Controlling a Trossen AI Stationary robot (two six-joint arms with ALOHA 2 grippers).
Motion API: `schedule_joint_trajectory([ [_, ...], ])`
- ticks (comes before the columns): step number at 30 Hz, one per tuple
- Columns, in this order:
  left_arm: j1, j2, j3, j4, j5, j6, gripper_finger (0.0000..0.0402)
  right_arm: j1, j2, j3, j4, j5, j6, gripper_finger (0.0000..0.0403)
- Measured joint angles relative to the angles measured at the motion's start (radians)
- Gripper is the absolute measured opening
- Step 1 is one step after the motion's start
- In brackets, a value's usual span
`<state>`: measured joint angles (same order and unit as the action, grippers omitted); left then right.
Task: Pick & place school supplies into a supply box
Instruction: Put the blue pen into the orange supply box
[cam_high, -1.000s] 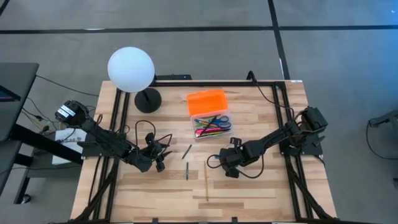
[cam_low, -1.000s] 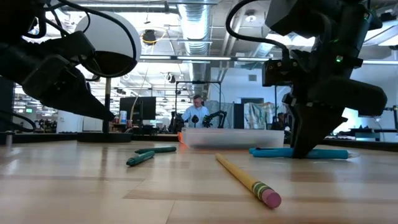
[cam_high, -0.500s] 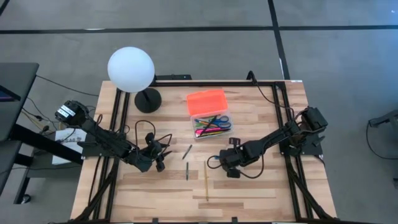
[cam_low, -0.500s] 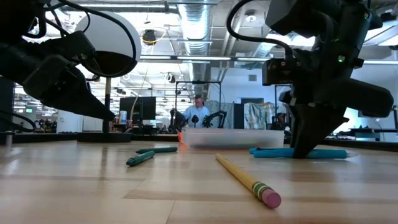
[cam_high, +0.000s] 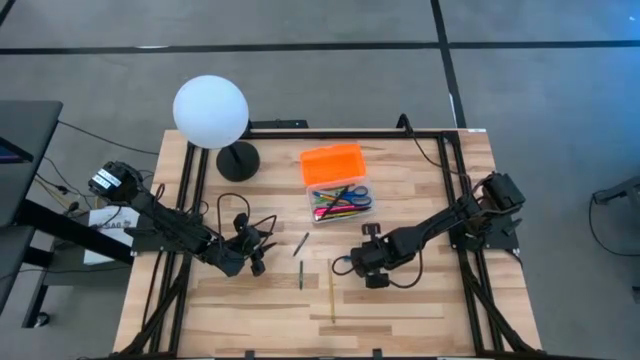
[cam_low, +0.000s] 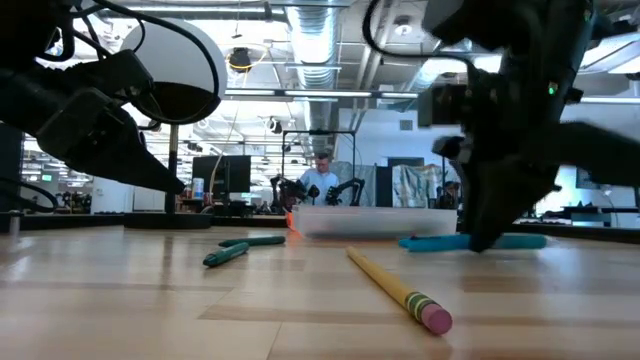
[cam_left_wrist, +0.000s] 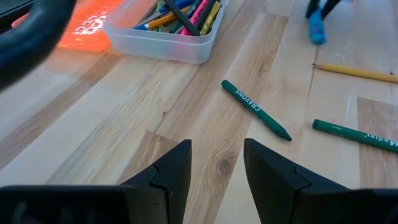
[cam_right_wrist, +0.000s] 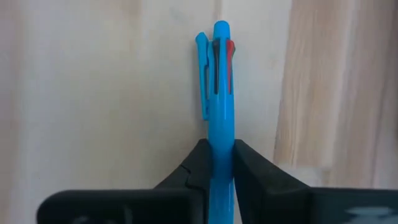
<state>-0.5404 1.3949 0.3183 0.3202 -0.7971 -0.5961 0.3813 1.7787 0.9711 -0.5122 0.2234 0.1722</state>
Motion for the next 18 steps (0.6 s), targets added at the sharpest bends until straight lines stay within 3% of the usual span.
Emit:
schedule_joint_trajectory([
  [9,0.000,0.000,0.000,0.000,0.000,0.007,0.0141,-0.002,-0.001,0.103,-0.037,0.088,-0.138,0.0036],
  [18,0.000,0.000,0.000,-0.001,0.000,0.008,0.0141,-0.097,-0.004,0.182,-0.082,0.361,-0.252,0.0039],
])
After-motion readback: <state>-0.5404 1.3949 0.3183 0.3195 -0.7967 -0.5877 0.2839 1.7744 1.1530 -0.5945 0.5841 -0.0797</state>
